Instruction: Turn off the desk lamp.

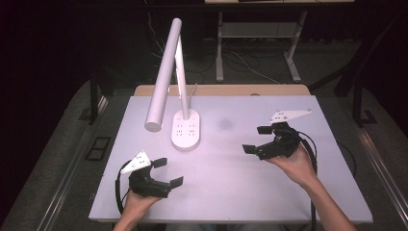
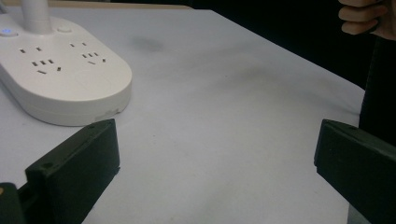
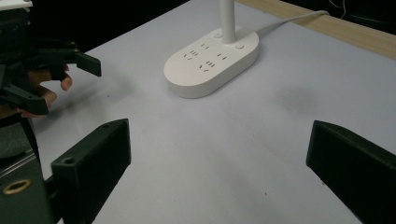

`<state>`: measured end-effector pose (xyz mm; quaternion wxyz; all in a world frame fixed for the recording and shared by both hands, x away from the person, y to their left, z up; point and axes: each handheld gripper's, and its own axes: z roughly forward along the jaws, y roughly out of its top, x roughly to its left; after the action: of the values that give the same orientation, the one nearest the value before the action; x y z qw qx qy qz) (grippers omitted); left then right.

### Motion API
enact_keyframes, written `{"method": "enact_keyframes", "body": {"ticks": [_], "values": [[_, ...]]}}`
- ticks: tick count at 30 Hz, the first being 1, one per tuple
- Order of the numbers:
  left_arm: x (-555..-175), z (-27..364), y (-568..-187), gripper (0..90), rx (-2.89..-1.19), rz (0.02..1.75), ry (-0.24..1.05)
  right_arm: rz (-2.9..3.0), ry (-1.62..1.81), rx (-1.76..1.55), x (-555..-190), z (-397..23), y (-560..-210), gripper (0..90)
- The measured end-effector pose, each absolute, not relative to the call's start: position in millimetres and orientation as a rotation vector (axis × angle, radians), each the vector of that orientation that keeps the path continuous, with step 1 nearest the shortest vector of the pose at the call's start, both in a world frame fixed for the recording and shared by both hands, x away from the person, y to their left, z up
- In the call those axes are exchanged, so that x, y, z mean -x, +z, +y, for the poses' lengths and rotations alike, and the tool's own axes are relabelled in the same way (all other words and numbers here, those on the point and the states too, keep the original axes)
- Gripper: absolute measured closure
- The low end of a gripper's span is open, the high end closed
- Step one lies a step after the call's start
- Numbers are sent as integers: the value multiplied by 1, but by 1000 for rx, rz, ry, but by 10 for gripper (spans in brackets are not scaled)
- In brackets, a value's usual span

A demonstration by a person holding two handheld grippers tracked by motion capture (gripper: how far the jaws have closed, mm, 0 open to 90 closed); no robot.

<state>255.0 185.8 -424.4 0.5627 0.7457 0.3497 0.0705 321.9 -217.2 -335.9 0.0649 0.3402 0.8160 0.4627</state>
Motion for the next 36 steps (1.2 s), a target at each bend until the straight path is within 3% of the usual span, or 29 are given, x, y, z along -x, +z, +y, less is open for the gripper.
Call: {"method": "enact_keyframes", "body": {"ticks": [36], "values": [[-256, 188, -424, 0, -1749, 826, 167, 2509, 1407, -979, -384, -157, -322, 66]]}}
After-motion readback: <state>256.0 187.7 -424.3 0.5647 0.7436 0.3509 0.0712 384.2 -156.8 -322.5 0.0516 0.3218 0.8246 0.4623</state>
